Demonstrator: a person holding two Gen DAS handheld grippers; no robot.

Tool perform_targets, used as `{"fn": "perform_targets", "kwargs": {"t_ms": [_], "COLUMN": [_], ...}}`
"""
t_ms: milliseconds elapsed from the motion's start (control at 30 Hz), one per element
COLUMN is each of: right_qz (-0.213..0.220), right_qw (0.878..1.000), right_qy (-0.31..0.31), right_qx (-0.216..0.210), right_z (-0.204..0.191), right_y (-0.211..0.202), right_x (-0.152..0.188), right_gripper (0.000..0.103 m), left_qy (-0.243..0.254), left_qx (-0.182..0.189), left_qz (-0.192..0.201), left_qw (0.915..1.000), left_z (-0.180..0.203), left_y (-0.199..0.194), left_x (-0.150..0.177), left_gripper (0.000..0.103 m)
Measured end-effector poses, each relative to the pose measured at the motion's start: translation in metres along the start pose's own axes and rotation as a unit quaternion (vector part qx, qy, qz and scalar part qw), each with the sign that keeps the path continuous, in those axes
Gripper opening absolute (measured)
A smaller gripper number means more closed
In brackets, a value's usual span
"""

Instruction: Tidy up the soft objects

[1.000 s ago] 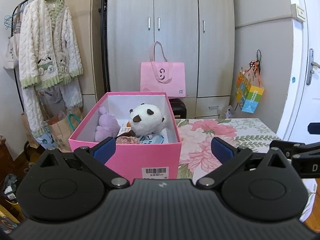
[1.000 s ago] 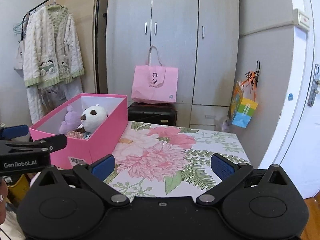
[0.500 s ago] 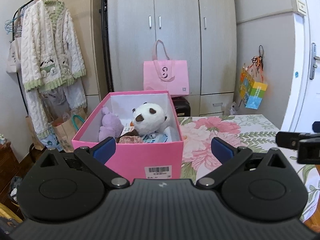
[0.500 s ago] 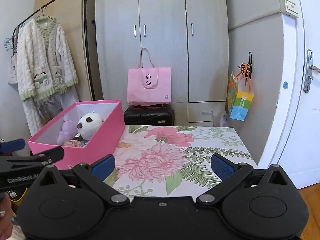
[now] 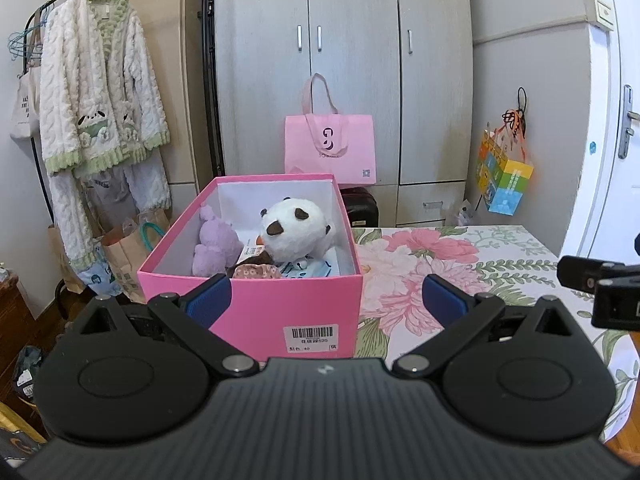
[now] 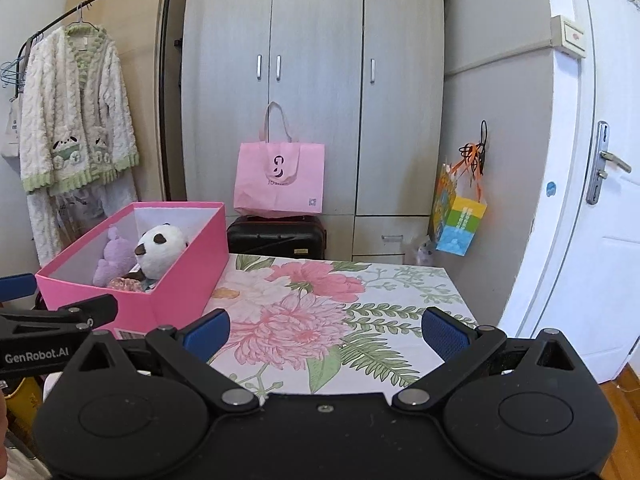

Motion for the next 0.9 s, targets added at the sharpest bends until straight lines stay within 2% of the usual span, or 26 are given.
{"fn": "perform_targets", "kwargs": {"t_ms": [533, 667, 900], "right_qz": [0.004, 0.001, 0.0], "right_qw": [1.0, 1.0, 1.0], "right_qy": [-0.001, -0.004, -0.005], "right_qx": [0.014, 0.014, 0.016], "right_z": [0.0009, 0.0001, -0.0002], "right_y": [0.0036, 0.0052, 0.0061], "right_x": [0.0035, 0.004, 0.0042], "right_gripper": [0.103, 0.103, 0.103], "left_qy": [-0.002, -0.01, -0.007], "left_qx": [-0.01, 0.001, -0.004], "left_qz": [0.021, 0.02, 0.018], "left_qw": [0.9997, 0.9998, 0.9998], "left_z": [-0.0026, -0.0044, -0.0038], "left_y": [-0.0038, -0.0036, -0.0031], "left_x": [0.0007, -0.0003, 0.0004], "left_gripper": [0.103, 0.103, 0.103]}}
Point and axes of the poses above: each gripper's, at about its wrist camera, not at the fingertips, and y roughly the way its jaws point, z to its right, x to its underside, the point moved 3 cm from there along y, roughly the way its jaws point, and after that the axes turned 10 degrees about y, right-handed, at the moved point
